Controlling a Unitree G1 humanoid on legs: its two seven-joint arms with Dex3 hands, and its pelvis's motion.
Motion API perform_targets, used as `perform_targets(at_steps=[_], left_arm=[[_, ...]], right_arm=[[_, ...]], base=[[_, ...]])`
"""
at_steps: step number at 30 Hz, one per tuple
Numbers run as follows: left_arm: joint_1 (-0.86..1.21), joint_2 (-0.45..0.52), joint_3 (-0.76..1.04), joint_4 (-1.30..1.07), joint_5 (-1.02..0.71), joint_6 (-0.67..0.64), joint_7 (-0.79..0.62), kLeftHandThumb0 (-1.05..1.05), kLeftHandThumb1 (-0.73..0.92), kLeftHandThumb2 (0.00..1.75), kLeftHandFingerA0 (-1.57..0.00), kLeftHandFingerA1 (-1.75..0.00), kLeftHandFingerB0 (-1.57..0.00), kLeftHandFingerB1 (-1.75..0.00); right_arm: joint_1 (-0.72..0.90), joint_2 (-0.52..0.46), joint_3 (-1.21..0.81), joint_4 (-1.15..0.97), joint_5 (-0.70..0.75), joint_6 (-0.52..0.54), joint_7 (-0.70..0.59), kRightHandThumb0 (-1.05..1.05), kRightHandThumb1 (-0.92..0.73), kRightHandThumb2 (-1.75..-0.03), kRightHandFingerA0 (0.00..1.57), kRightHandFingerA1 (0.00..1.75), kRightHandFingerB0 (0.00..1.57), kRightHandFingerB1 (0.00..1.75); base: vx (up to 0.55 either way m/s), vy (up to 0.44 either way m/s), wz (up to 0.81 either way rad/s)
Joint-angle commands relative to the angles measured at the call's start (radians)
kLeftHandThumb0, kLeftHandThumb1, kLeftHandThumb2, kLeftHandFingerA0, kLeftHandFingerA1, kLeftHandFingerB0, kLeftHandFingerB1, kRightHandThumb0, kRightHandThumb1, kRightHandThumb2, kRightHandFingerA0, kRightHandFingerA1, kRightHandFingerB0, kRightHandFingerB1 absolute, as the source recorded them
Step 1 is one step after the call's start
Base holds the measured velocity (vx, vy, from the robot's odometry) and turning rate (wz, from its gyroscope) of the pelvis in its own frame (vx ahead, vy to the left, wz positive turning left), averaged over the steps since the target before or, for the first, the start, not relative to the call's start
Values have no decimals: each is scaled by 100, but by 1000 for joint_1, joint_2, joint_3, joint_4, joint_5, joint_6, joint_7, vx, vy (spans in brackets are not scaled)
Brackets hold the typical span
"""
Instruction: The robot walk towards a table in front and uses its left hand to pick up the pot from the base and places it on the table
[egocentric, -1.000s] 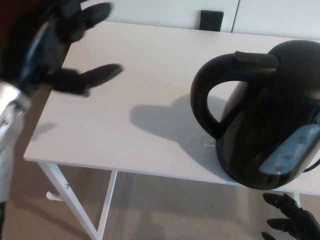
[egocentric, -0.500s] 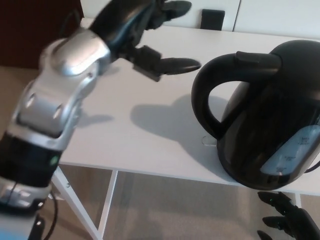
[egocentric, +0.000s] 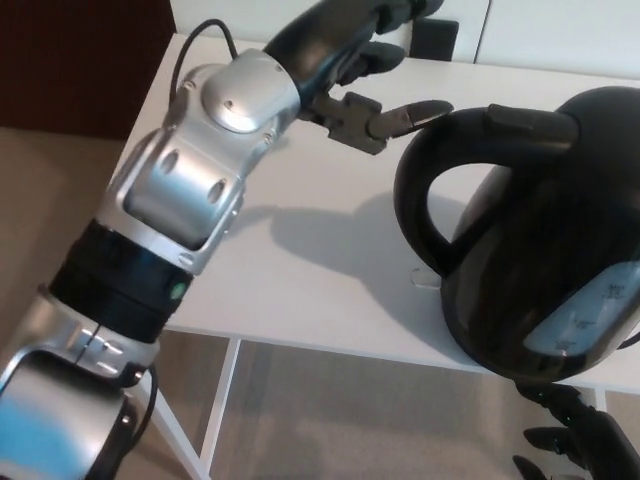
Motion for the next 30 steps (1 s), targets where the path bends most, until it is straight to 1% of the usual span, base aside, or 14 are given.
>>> perform_targets(at_steps=[1, 5, 6, 8, 9, 11, 12, 14, 21, 23, 24, 26, 27, 30], left_arm=[[37, -26, -40, 7, 54, 37, -12, -59, 40, 54, -13, -31, -8, -23], [49, -32, -66, -11, 70, 50, -27, -62, 41, 53, -13, -30, -7, -23], [60, -32, -67, -27, 71, 54, -31, -51, 33, 77, -8, -45, 0, -28], [71, -34, -55, -47, 61, 70, -37, -53, 35, 75, -3, -41, -1, -23], [73, -32, -51, -52, 62, 71, -39, -59, 41, 53, -14, -30, -7, -22], [75, -30, -42, -64, 67, 82, -35, -61, 42, 54, -16, -30, -7, -23], [73, -24, -23, -70, 63, 87, -33, -61, 38, 72, -10, -40, -7, -23], [69, -17, 2, -77, 58, 91, -35, -56, 35, 77, -4, -40, -3, -24], [43, 2, 170, -107, 7, 150, -39, -57, 39, 71, -9, -35, -9, -15], [40, 3, 199, -110, 2, 158, -38, -53, 43, 53, -14, -29, -5, -25], [31, 15, 218, -111, 12, 164, -27, -31, 22, 82, 0, -49, 0, -49], [15, 18, 258, -109, 20, 187, 4, -32, 27, 86, 0, -48, 0, -48], [6, 9, 304, -110, 5, 196, 25, -58, 41, 68, -15, -39, -7, -33], [-9, 6, 399, -123, -26, 187, 42, -62, 46, 73, -15, -40, -7, -34]], right_arm=[[11, -7, -2, -16, -12, 15, -5, -9, -50, -91, 32, 57, 13, 48], [4, -5, -1, -23, -12, 31, -3, -9, -51, -91, 32, 57, 13, 48], [3, -3, 1, -23, -13, 35, -3, -9, -51, -91, 31, 57, 13, 48], [4, -2, -2, -24, -7, 31, 0, -9, -51, -92, 31, 57, 13, 48], [5, -3, -3, -26, -7, 31, 1, -9, -51, -92, 31, 57, 13, 48], [10, -6, -4, -28, -6, 28, 1, -9, -51, -92, 31, 57, 13, 48], [14, -8, -6, -31, -2, 28, 6, -10, -51, -92, 30, 57, 12, 48], [13, -9, -7, -28, -1, 26, 9, -10, -51, -91, 31, 57, 12, 48], [15, -7, -6, -17, -3, 12, 5, -10, -50, -91, 32, 57, 13, 48], [12, -7, -8, -12, 0, 11, 6, -10, -50, -91, 32, 57, 12, 48], [8, -5, -11, -2, 6, 8, 10, -11, -50, -91, 32, 57, 12, 48], [13, -5, -12, -7, 4, 14, 6, -10, -50, -91, 32, 57, 12, 48], [11, -3, -13, -3, 5, 14, 4, -10, -50, -91, 32, 57, 12, 48], [9, -3, -13, -1, 3, 17, 2, -8, -51, -92, 32, 57, 13, 48]], base=[[0, 0, 0], [0, 0, 0], [0, 0, 0], [0, 0, 0], [0, 0, 0], [0, 0, 0], [0, 0, 0], [0, 0, 0], [0, 0, 0], [0, 0, 0], [0, 0, 0], [0, 0, 0], [0, 0, 0], [0, 0, 0]])
